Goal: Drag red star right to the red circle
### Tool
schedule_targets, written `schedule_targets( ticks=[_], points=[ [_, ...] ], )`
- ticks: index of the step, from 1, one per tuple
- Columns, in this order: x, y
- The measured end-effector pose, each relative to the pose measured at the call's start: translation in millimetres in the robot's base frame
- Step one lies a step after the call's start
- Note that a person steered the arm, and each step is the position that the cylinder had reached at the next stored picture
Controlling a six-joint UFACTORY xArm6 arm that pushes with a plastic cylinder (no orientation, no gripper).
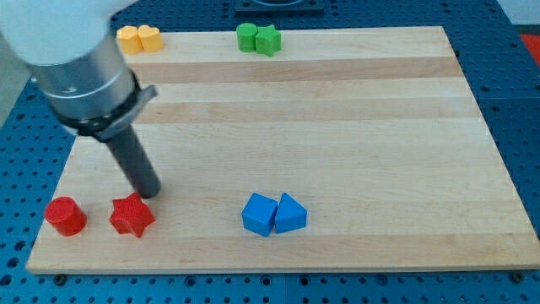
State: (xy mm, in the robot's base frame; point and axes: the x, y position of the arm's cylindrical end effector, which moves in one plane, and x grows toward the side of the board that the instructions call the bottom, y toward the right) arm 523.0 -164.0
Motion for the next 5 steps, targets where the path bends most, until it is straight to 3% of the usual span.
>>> schedule_targets(
  ticks=[3, 5],
  points=[
    [43.5, 14.6],
    [43.5, -3.8]
  ],
)
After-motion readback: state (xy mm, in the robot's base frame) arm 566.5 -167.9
